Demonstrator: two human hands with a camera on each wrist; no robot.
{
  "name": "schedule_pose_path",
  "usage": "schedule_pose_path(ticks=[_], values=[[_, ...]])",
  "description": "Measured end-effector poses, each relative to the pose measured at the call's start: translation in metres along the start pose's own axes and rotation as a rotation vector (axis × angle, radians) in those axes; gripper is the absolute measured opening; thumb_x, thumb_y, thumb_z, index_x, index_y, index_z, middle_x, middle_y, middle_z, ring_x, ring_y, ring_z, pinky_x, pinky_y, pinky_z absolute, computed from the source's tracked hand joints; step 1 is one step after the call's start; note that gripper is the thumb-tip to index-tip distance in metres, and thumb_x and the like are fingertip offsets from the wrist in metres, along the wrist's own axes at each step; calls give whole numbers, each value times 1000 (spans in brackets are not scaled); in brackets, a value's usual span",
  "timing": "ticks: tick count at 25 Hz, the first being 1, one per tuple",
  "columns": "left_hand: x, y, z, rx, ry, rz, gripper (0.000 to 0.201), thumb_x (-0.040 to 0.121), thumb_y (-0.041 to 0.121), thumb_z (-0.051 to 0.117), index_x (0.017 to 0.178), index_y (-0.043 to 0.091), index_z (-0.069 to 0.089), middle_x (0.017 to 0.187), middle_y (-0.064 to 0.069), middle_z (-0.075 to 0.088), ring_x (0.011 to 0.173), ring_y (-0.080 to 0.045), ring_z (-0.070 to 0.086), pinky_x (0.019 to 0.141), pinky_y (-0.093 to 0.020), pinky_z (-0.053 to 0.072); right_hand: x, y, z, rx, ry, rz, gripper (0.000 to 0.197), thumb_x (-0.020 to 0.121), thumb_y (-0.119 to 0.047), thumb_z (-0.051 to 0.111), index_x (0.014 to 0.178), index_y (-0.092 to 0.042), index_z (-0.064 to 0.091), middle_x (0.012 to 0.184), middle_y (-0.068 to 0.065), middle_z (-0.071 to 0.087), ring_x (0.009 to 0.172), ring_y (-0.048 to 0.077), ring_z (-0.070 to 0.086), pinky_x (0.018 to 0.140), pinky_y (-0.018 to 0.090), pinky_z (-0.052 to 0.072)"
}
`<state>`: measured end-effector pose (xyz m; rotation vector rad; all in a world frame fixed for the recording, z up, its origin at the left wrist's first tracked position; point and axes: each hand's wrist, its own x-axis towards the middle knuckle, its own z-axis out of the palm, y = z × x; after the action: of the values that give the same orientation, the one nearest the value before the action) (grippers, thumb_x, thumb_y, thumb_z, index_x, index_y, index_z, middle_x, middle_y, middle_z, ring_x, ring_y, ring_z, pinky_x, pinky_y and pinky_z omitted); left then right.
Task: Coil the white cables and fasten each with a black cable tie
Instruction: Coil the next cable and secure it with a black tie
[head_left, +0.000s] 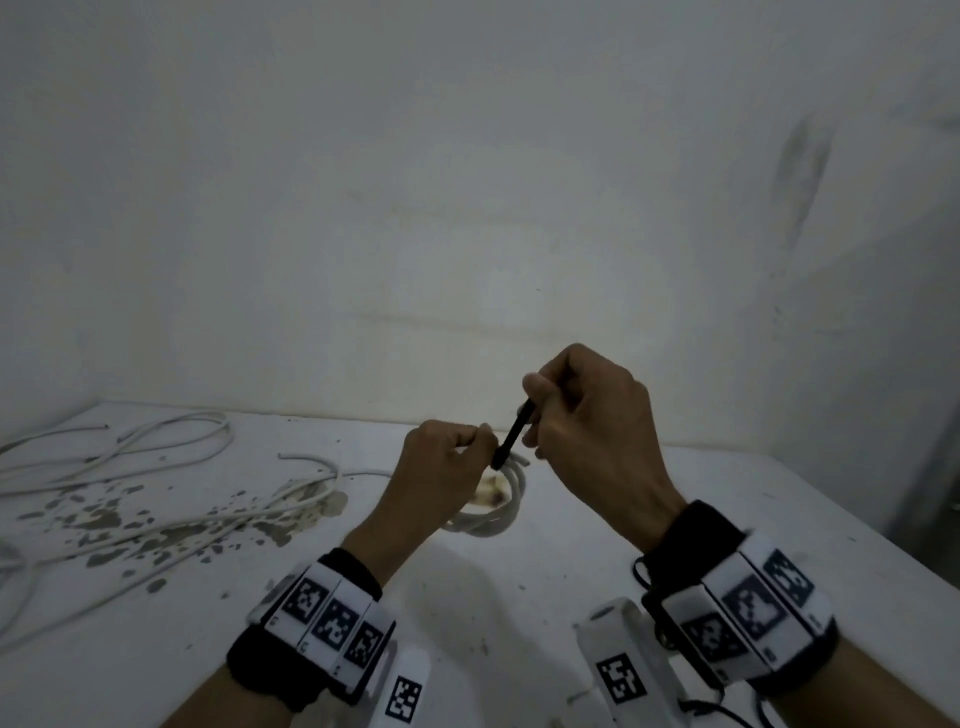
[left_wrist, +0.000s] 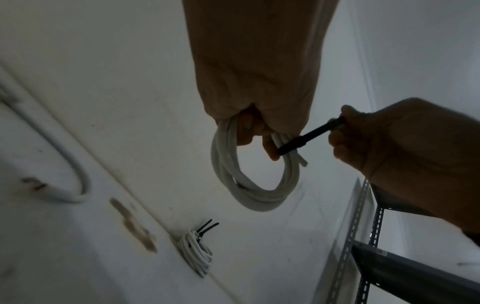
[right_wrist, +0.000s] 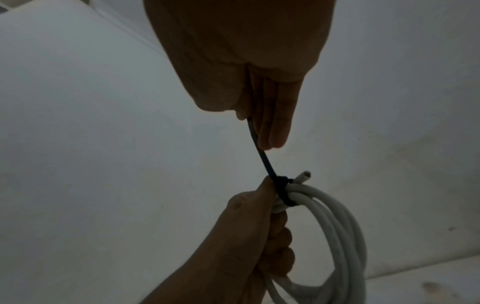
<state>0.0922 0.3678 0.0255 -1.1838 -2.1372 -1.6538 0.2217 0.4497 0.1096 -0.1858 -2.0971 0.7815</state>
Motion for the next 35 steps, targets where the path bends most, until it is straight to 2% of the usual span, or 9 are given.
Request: schedule_pose_path(ticks=[5, 9, 12, 17, 21, 24, 28, 30, 35], values=[[-1, 12, -8, -306, -84, -362, 41, 100, 40, 50, 76, 15, 73, 49, -1, 47, 40, -10, 40, 48, -24, 39, 3, -2, -7, 216, -51, 113, 17, 91, -25, 71, 80, -13, 66, 74, 4, 74, 61, 22, 71, 52, 33, 54], [-2, 14, -9, -580, -109, -656, 37, 97, 40, 55, 93, 4, 64, 45, 5, 36, 37, -11, 37, 50, -28, 35, 0, 3, -15, 249, -152, 216, 40, 84, -57, 68, 85, -16, 70, 78, 2, 75, 71, 22, 72, 65, 42, 62], [-7, 8, -4, -859, -80, -789, 27, 100, 29, 53, 98, 2, 59, 43, 5, 34, 35, -9, 28, 39, -24, 33, -9, 29, -18, 205, -181, 351, 40, 89, -51, 65, 85, -11, 68, 81, 11, 73, 65, 20, 67, 63, 46, 60], [-2, -4, 3, -1140, -102, -951, 22, 100, 23, 44, 109, 5, 56, 41, 5, 29, 30, -7, 25, 36, -17, 36, -44, 68, -3, 49, -685, 636, 37, 91, -45, 65, 108, -13, 58, 96, 13, 72, 67, 19, 69, 61, 35, 58], [6, -6, 17, -1035, -184, -962, 30, 98, 27, 43, 98, 5, 63, 64, -6, 54, 54, -15, 50, 51, -25, 48, -45, 86, 22, 342, -479, 801, 27, 95, -18, 64, 105, 6, 60, 89, 20, 69, 65, 28, 69, 60, 37, 60], [26, -13, 29, -783, -175, -1017, 36, 97, 39, 43, 92, 9, 62, 82, -6, 54, 71, -18, 51, 63, -29, 45, -30, 108, 39, 534, -272, 930, 14, 94, -2, 60, 97, 11, 63, 79, 24, 67, 63, 29, 68, 58, 33, 60], [52, -25, 47, -644, -129, -929, 25, 96, 21, 40, 78, 14, 56, 76, -6, 58, 68, -20, 51, 60, -28, 40, 2, 144, 62, 603, -146, 1013, 11, 92, 4, 60, 87, 13, 65, 69, 22, 67, 56, 29, 65, 50, 29, 57], [65, -37, 58, -602, -104, -916, 27, 96, 14, 38, 81, 13, 60, 77, -6, 63, 70, -20, 54, 61, -28, 43, 21, 166, 78, 593, -107, 1044, 9, 89, 6, 60, 85, 13, 65, 69, 22, 66, 54, 29, 64, 48, 30, 57], [93, -75, 81, -548, -108, -942, 17, 96, 13, 42, 89, 8, 57, 88, -8, 55, 80, -20, 53, 78, -33, 52, 67, 229, 119, 554, -80, 1138, 31, 77, 6, 59, 108, 10, 61, 79, 22, 70, 65, 32, 69, 65, 40, 60]])
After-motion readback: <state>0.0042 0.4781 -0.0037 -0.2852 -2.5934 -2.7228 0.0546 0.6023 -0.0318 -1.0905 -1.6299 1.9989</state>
